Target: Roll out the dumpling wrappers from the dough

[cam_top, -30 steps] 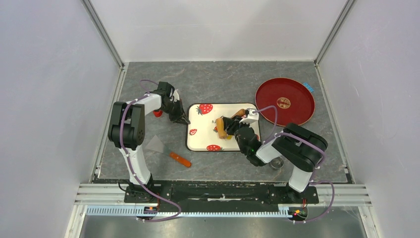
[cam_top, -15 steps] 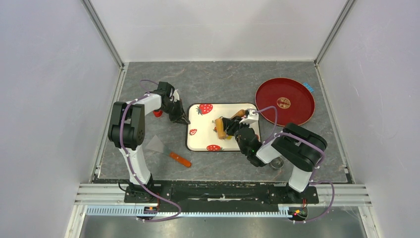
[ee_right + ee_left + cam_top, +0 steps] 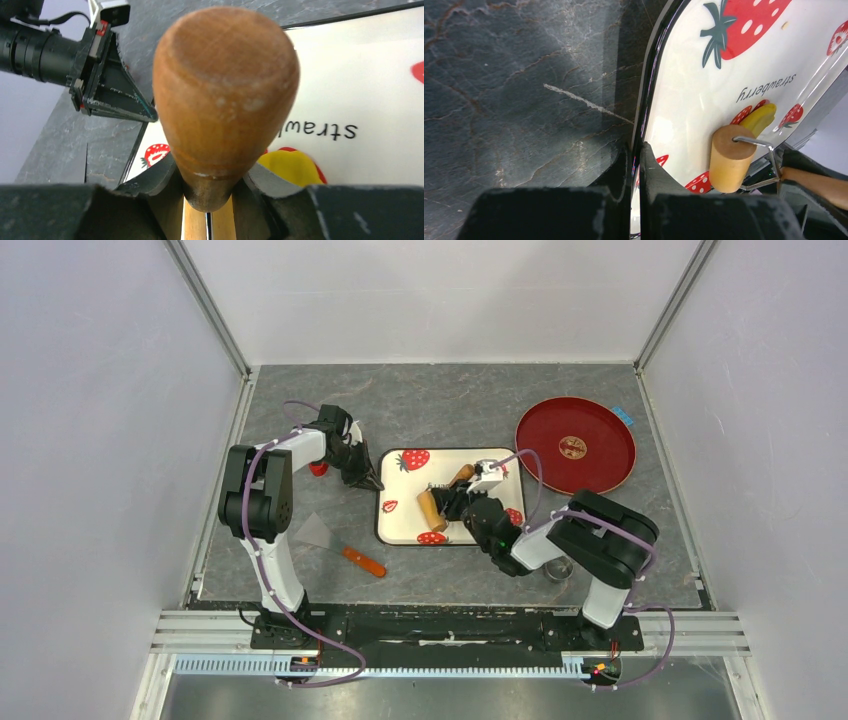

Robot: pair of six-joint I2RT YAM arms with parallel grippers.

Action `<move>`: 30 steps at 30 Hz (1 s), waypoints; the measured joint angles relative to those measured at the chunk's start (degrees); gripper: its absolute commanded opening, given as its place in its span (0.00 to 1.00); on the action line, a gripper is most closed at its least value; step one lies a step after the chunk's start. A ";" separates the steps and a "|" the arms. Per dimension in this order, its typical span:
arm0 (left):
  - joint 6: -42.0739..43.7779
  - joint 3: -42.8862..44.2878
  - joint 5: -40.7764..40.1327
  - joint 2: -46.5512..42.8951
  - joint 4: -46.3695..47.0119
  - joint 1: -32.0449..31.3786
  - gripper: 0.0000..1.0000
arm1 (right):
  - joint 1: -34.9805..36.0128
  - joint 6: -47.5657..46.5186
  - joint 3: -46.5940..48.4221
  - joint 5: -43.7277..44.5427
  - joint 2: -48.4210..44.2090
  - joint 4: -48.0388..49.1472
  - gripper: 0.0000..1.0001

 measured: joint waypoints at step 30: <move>0.02 0.33 -0.50 0.00 -0.46 -0.22 0.02 | -1.38 -17.22 15.45 -3.58 -15.17 -39.69 0.00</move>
